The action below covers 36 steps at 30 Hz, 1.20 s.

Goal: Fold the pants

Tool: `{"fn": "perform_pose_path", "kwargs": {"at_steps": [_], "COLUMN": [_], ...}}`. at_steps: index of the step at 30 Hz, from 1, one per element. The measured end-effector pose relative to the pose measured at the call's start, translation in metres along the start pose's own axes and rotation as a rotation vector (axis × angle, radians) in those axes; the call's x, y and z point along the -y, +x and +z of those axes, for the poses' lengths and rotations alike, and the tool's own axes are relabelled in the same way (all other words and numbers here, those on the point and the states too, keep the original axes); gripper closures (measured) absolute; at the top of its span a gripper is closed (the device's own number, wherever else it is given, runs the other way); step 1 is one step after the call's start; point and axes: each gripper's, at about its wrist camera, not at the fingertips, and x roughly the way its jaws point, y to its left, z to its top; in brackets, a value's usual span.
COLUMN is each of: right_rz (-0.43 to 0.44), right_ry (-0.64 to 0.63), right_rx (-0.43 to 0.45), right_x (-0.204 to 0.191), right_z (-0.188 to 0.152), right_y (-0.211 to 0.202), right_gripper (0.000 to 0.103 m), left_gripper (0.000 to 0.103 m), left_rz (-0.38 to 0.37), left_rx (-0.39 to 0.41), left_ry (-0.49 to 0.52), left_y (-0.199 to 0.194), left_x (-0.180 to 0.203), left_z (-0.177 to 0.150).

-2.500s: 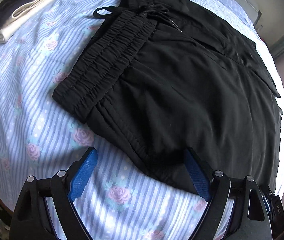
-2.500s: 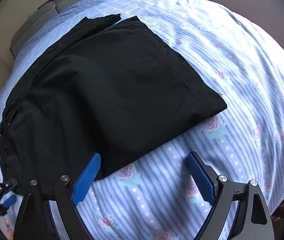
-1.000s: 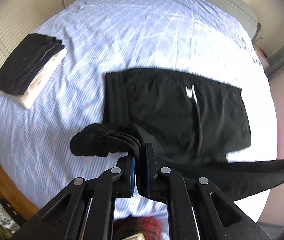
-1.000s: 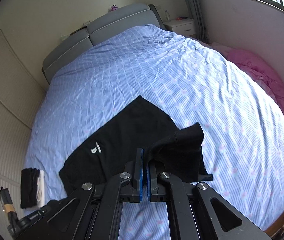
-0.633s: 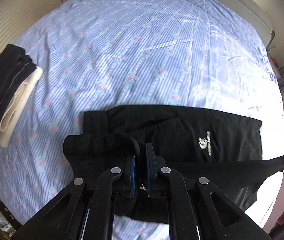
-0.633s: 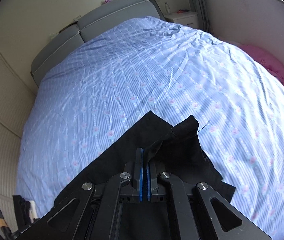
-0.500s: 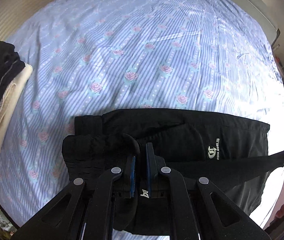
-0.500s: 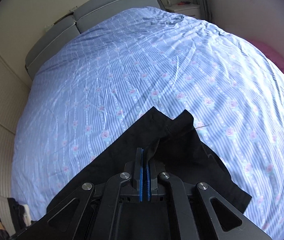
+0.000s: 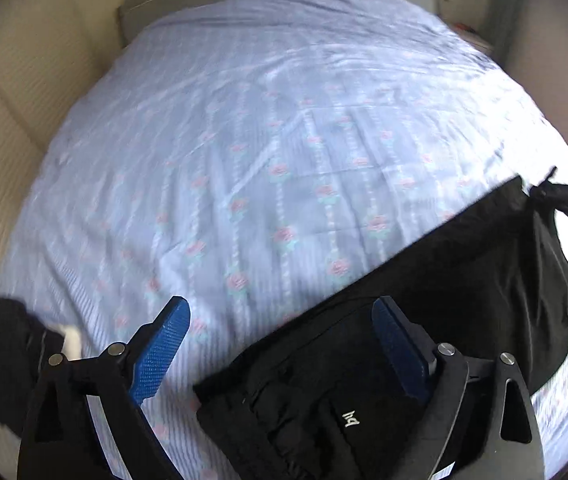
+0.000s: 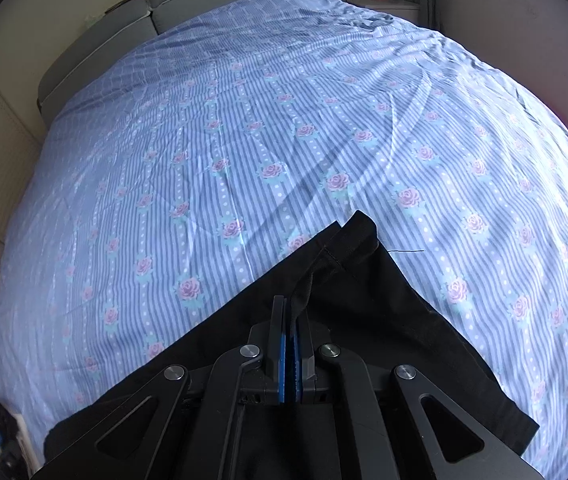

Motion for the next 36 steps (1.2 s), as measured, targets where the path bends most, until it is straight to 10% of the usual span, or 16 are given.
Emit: {"fn": "perform_pose_path", "kwargs": {"at_steps": [6, 8, 12, 16, 20, 29, 36], "right_rz": [-0.006, -0.001, 0.014, 0.016, -0.041, -0.111, 0.017], "right_ry": [-0.010, -0.006, -0.021, -0.125, -0.160, -0.209, -0.152], "right_rx": [-0.022, -0.034, -0.052, -0.051, -0.031, 0.251, 0.013], "right_x": [0.001, 0.003, -0.005, -0.028, -0.033, 0.031, 0.087], "right_z": [0.002, 0.005, 0.019, 0.030, 0.036, -0.024, -0.121], "right_y": [0.011, 0.015, 0.030, 0.047, 0.042, -0.109, -0.118], "right_gripper": [0.100, 0.100, 0.100, 0.097, 0.036, 0.035, 0.044], "left_gripper": [0.017, 0.063, 0.078, 0.077, 0.050, 0.034, 0.034], "left_rz": [-0.280, -0.265, -0.278, -0.230, -0.127, -0.082, -0.194], "left_rx": [-0.153, -0.216, -0.232, -0.216, -0.206, 0.043, -0.024], "left_ry": [0.114, 0.094, -0.003, 0.011, 0.011, 0.083, 0.134], "left_y": [0.080, 0.101, 0.116, 0.113, 0.105, -0.006, -0.036], "left_x": [0.015, 0.021, 0.014, 0.015, 0.015, 0.055, 0.140], "left_z": [0.011, 0.007, -0.001, -0.002, -0.001, -0.031, -0.122]}}
